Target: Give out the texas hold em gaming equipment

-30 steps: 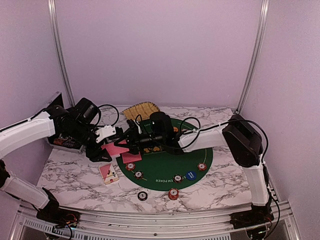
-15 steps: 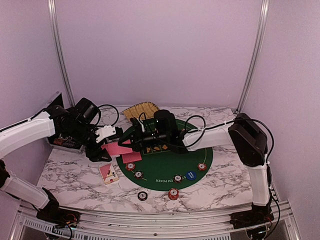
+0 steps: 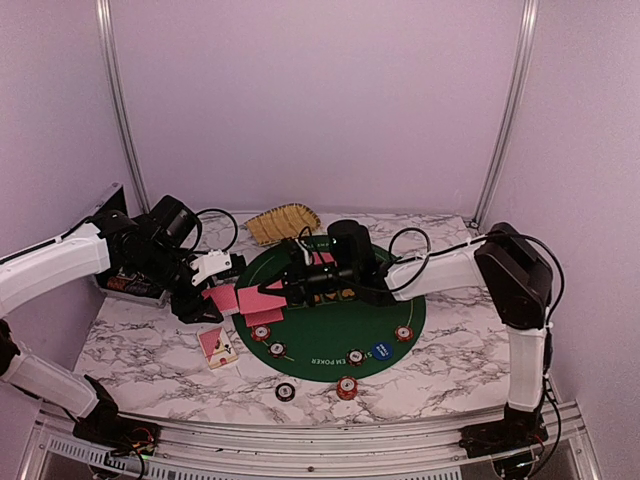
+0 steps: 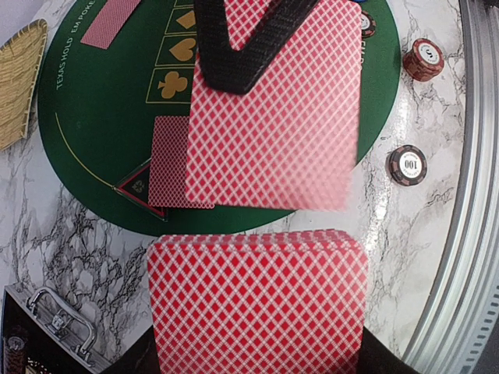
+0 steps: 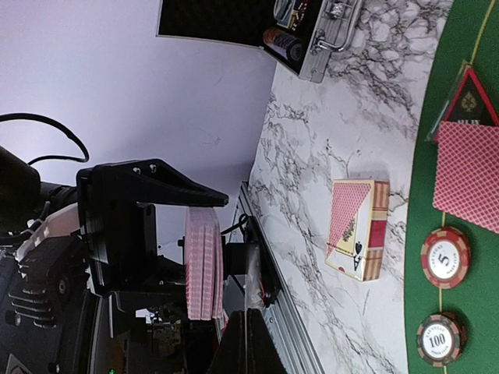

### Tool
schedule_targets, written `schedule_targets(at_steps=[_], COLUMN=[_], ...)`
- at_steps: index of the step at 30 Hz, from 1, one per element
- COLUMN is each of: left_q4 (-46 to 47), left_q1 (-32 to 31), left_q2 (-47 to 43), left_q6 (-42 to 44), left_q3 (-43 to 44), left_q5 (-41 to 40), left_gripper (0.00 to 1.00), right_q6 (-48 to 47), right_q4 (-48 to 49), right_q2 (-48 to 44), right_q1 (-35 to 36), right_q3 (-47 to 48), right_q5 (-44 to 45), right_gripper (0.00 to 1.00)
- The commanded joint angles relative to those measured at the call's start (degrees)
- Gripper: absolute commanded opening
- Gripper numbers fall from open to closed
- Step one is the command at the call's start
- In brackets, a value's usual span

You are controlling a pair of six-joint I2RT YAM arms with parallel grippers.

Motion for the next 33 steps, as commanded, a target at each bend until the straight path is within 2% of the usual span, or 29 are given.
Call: schedule_targets(at_steps=[1, 8, 12, 18, 33], left_q4=[0.51, 0.14, -0.03, -0.29, -0.64], left_q1=[0.29, 0.29, 0.29, 0.29, 0.29], left_q2=[-1.39, -1.47, -1.34, -1.18, -0.64], left_q6=[0.06, 0.13, -0.06, -0.26, -0.3], left_q3=[1.01, 0.98, 1.41, 1.8, 2.41], left_q5=[0.49, 0.64, 0.73, 0.85, 1.09], left_gripper=[0.0, 0.0, 0.0, 0.0, 0.0], right_q6=[-2.91, -7.08, -12.23, -21.42, -33.79], right_q4=[-3.31, -6.34, -11.51, -21.64, -36.33], right_q2=[-4.14, -9.47, -10.51, -10.62, -9.29], right_q1=[-2.14, -7.4, -10.22, -13.44, -16.74], right_q3=[-3.1, -12.45, -15.64, -17.08, -15.77], right_q5=[-0.9, -2.09, -2.58, -1.32, 6.58], right_gripper=[0.0, 0.0, 0.0, 0.0, 0.0])
